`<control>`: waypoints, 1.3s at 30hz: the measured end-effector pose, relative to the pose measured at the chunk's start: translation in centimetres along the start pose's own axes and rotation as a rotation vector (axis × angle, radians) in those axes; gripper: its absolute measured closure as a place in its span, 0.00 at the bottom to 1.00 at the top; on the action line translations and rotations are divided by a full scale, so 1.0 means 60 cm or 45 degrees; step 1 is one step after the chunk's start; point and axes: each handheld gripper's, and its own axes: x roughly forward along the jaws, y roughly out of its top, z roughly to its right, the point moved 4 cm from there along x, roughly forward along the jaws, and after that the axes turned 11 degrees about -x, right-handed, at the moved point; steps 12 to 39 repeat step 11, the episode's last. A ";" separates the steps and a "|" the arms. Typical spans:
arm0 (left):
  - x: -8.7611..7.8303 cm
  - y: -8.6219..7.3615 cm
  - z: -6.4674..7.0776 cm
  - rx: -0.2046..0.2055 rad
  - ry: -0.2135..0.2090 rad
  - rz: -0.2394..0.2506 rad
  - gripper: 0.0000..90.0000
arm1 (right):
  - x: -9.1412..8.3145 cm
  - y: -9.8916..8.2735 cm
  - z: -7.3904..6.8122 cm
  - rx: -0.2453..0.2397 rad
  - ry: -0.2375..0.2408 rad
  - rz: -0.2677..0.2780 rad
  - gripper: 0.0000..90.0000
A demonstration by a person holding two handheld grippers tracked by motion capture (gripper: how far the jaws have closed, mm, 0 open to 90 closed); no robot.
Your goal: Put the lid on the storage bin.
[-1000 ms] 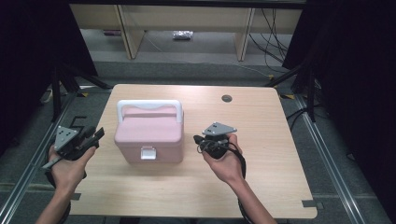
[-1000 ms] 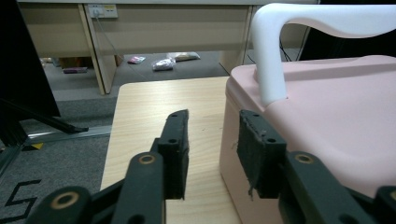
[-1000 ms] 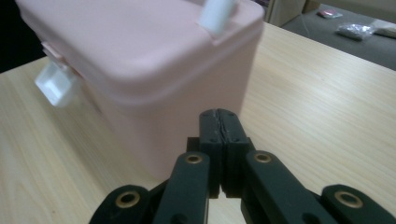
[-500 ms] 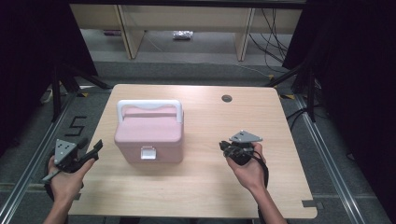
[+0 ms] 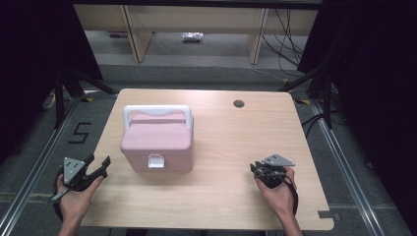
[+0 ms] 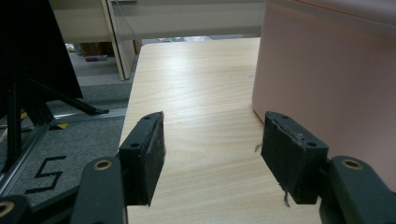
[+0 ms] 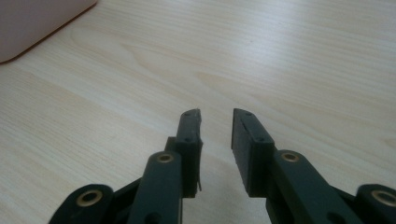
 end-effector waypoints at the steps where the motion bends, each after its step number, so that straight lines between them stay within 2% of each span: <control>1: 0.001 -0.001 0.000 -0.011 -0.013 0.016 0.43 | -0.001 -0.003 -0.005 0.066 -0.011 0.002 0.79; 2: -0.001 -0.001 0.001 -0.026 -0.005 0.009 0.43 | -0.001 -0.006 -0.008 0.092 -0.011 0.006 0.78; 3: 0.000 -0.002 0.002 -0.046 -0.010 0.021 0.43 | 0.000 -0.007 -0.003 0.047 -0.026 0.028 0.76; 4: -0.002 -0.002 0.003 -0.038 -0.010 0.019 0.43 | 0.000 -0.008 0.000 0.024 -0.017 0.038 0.76; 5: -0.001 -0.002 0.004 -0.043 -0.015 0.025 0.43 | -0.002 -0.009 0.000 0.019 -0.040 0.037 0.75; 6: -0.002 -0.003 0.005 -0.034 -0.012 0.014 0.43 | 0.000 -0.010 -0.001 0.017 -0.039 0.058 0.75; 8: 0.000 -0.005 0.006 -0.047 -0.018 0.029 0.43 | 0.000 -0.011 -0.005 0.037 -0.017 0.041 0.73; 10: 0.000 -0.007 0.008 -0.039 -0.019 0.020 0.43 | 0.003 -0.011 -0.005 0.028 -0.024 0.061 0.73; 11: 0.000 -0.008 0.009 -0.040 -0.019 0.021 0.43 | 0.002 -0.012 -0.005 0.017 -0.002 0.050 0.72; 39: 0.000 -0.008 0.009 -0.040 -0.019 0.021 0.43 | 0.002 -0.012 -0.005 0.017 -0.002 0.050 0.72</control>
